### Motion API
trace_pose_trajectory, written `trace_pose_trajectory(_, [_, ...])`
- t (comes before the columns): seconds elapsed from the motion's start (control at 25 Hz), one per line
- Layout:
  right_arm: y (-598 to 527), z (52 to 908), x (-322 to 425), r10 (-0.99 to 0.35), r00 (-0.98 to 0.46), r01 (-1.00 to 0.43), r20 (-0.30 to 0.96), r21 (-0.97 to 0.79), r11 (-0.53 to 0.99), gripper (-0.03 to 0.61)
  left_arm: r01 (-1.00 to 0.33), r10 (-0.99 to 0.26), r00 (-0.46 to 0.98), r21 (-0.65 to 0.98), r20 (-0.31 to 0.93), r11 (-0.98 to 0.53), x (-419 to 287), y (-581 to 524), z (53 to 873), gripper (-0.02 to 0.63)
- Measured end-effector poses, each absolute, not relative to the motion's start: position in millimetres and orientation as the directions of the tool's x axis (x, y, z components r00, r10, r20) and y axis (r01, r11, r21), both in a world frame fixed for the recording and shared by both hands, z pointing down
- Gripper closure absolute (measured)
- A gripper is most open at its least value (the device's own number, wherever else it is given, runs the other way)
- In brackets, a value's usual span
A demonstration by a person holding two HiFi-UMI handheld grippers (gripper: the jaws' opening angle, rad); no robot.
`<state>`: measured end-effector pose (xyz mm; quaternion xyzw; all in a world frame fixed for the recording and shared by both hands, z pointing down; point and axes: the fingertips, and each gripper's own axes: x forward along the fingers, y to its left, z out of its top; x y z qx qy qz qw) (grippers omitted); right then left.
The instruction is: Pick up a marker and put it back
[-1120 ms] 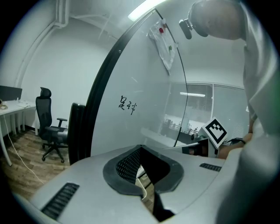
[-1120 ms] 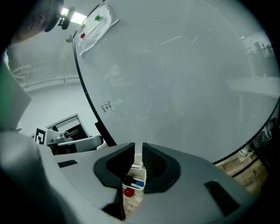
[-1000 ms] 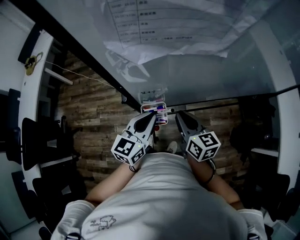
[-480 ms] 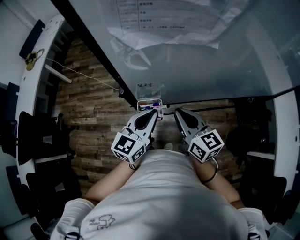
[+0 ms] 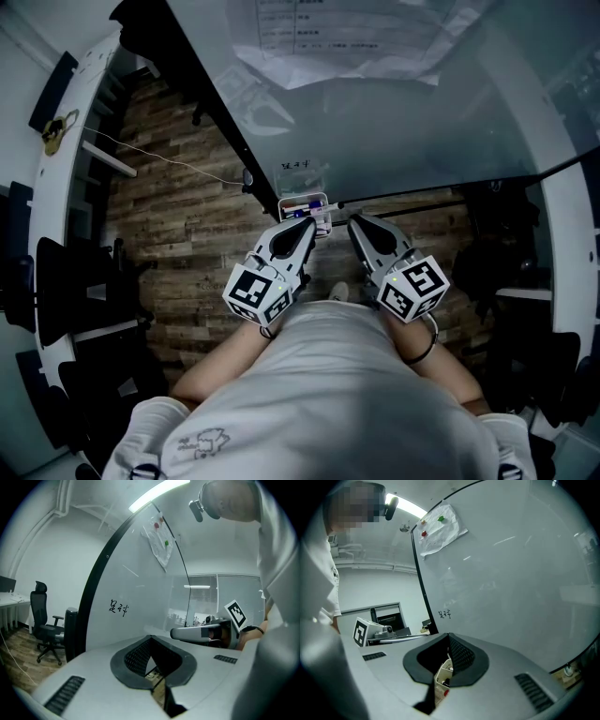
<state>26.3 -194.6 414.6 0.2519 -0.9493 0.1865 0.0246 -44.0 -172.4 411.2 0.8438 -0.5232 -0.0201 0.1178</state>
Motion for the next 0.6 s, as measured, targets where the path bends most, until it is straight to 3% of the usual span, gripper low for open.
trace_pose_trajectory(0.6, [-121.6,385.5,-38.6,-0.553,-0.823,-0.567,0.128,-0.229,0.791,0.568,-0.817,-0.825,0.563,0.182,0.046,-0.547,-114.7,-98.2,388.1,0.607])
